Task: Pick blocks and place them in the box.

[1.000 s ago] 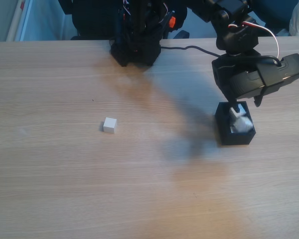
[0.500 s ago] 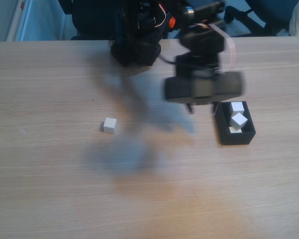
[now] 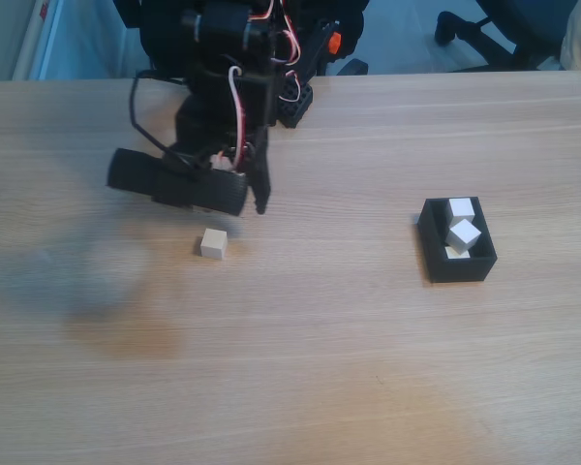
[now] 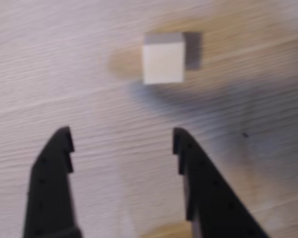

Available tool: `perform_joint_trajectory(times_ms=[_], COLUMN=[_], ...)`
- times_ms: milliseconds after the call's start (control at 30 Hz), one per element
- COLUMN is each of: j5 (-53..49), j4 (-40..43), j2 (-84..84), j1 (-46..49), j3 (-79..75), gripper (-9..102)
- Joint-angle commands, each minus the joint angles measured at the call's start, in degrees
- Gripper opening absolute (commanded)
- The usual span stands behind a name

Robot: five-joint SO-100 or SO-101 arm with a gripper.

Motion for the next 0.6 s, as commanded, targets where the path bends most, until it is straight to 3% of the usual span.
perform_joint_trajectory(times_ms=[0,300,567], j5=[-2.4,-1.0,-2.0], j4=[-4.7,-17.8,-20.7], j2=[2.4,-0.5,-2.9], j1=[2.5,3.7,4.3], j3=[2.0,7.8,10.2], gripper=[23,23,23])
